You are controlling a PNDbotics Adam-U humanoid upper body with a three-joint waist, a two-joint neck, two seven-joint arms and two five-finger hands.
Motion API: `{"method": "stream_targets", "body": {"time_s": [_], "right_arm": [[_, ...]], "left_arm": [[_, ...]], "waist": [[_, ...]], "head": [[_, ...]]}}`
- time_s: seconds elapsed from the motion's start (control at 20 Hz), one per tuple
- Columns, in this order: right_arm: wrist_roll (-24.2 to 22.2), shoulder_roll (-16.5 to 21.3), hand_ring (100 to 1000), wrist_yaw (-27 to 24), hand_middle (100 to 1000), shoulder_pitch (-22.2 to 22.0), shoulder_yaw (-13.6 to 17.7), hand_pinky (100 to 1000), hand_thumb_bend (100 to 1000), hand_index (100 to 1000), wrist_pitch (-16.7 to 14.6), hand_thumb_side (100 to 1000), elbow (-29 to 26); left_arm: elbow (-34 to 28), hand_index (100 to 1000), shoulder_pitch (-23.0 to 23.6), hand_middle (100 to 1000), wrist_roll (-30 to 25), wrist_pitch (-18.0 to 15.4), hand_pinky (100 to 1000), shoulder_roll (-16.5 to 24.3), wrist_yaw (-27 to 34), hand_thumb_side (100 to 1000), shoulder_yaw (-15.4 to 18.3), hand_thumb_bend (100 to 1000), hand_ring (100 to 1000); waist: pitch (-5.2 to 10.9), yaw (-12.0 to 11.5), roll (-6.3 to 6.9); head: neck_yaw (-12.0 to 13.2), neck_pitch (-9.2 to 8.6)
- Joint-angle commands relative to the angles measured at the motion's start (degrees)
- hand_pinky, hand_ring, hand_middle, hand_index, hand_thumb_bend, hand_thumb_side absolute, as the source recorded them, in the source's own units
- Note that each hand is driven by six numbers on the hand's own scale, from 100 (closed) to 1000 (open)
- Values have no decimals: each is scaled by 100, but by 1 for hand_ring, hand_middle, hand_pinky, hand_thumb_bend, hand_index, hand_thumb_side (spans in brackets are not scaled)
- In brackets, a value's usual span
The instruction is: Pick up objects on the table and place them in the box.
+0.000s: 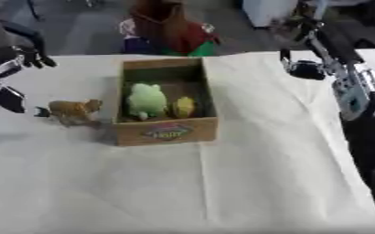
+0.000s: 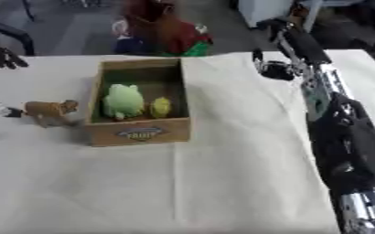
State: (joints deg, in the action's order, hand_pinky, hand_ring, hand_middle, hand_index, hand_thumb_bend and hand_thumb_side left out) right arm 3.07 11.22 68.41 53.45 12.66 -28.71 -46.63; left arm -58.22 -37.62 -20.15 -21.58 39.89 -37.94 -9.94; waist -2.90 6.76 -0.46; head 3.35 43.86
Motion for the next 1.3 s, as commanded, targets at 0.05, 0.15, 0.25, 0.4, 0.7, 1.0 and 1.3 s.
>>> {"method": "stream_targets", "body": {"time_s": [0.05, 0.15, 0.25, 0.4, 0.7, 1.0, 1.3], "right_arm": [[-16, 56, 667, -62, 787, 124, -5, 601, 100, 898, -13, 201, -140], [-16, 57, 666, -73, 786, 116, 0, 600, 100, 897, -11, 199, -145], [-21, 51, 666, -86, 786, 107, 1, 599, 100, 898, -15, 198, -148], [-29, 40, 665, -103, 786, 93, 2, 599, 100, 898, -23, 198, -151], [-48, -2, 664, -117, 786, 73, -4, 597, 100, 898, -39, 197, -145], [-68, -13, 663, -126, 785, 45, 9, 596, 100, 898, -33, 194, -161], [-81, -13, 663, -141, 785, 19, 26, 596, 100, 898, -16, 194, -164]], "left_arm": [[250, 796, -161, 714, -266, -157, 778, -38, -104, 107, -11, 793, 733], [316, 785, -158, 697, -361, -179, 767, -91, -185, 106, -21, 786, 718], [387, 786, -143, 688, -275, -117, 758, -148, -356, 106, 2, 783, 707], [497, 793, -139, 688, 250, 104, 745, -247, -854, 120, 78, 778, 694], [930, 718, -180, 585, 1844, 550, 685, -474, -1779, 125, 247, 571, 600], [1186, 471, -177, 288, 1734, 348, 565, -552, -1466, 118, 276, 251, 342], [625, 408, -214, 198, 1714, 515, 555, -477, -616, 123, 351, 134, 270]], "waist": [[56, 16, 12], [53, 25, 14], [50, 32, 15], [49, 42, 12], [42, 81, 6], [39, 88, 15], [44, 85, 7]], "head": [[14, 26], [19, 26], [22, 26], [28, 26], [57, 26], [46, 26], [36, 26]]}}
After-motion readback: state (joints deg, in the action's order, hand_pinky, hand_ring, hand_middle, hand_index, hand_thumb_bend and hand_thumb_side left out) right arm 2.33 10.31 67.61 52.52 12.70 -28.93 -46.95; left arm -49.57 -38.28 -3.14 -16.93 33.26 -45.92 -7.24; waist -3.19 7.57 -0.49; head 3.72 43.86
